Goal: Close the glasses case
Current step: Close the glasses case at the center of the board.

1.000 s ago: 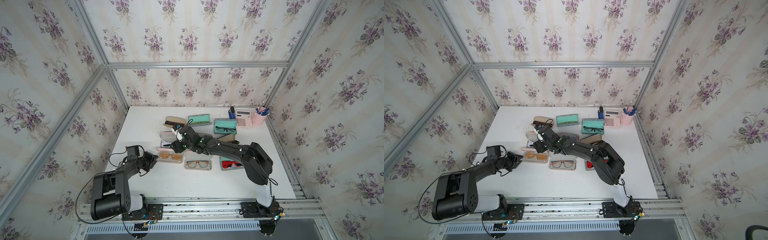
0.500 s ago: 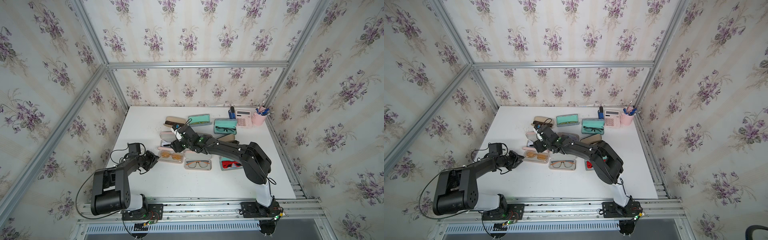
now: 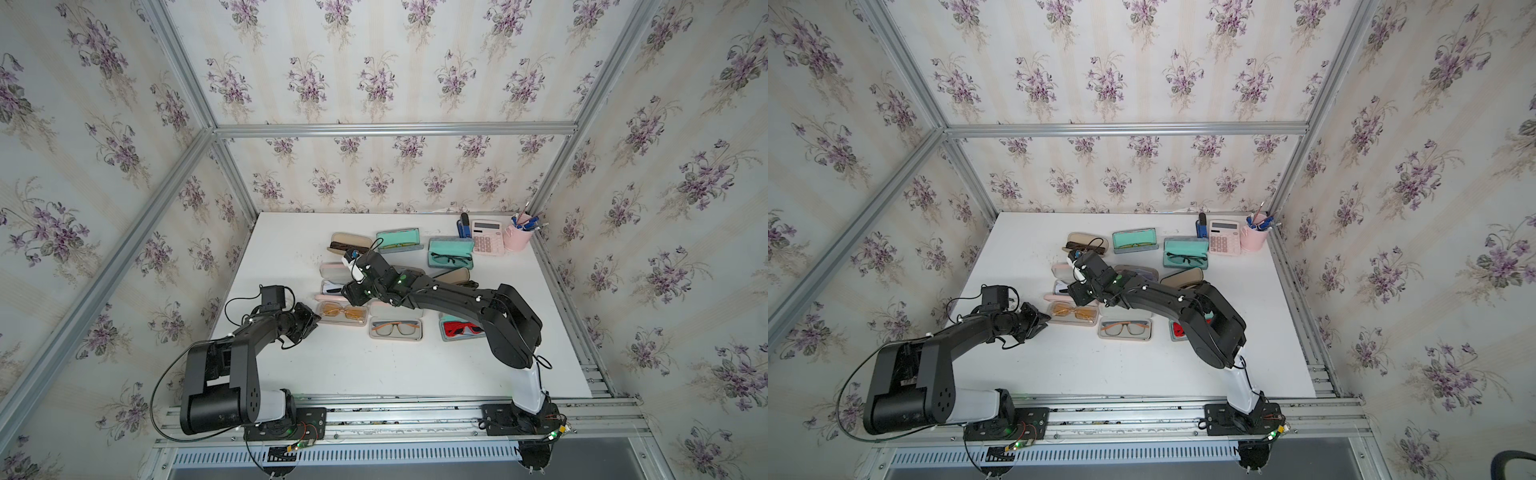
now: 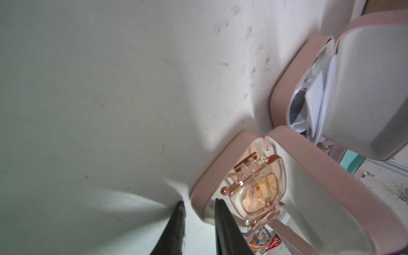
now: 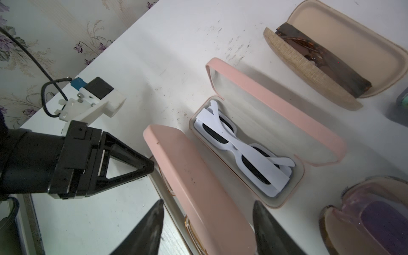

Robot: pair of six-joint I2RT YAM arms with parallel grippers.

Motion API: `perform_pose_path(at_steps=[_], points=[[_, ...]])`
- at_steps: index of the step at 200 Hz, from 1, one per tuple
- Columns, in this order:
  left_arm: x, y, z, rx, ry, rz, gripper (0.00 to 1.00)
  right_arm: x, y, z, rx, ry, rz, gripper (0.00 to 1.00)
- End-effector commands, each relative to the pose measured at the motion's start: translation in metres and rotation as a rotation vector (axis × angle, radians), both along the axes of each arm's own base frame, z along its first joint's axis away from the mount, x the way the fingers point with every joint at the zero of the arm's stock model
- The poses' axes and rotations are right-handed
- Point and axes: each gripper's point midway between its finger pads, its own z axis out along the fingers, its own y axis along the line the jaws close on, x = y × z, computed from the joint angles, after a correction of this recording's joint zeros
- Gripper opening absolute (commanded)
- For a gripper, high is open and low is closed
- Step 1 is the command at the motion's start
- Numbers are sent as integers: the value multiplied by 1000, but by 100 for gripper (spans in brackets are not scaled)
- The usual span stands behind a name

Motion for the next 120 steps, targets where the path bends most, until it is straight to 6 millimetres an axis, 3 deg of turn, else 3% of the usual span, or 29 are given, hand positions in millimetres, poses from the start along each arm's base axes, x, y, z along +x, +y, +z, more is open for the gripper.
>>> perform_pose_path(at_steps=[1,41,120], points=[[-19,12,-15,80,110,30,26,1,1,2,4,-8,4,63],[-28,13,-26,92,158,12,18,0,3,-1,0,-6,10,62],[-27,11,-26,92,157,12,17,-12,7,1,6,1,53,56]])
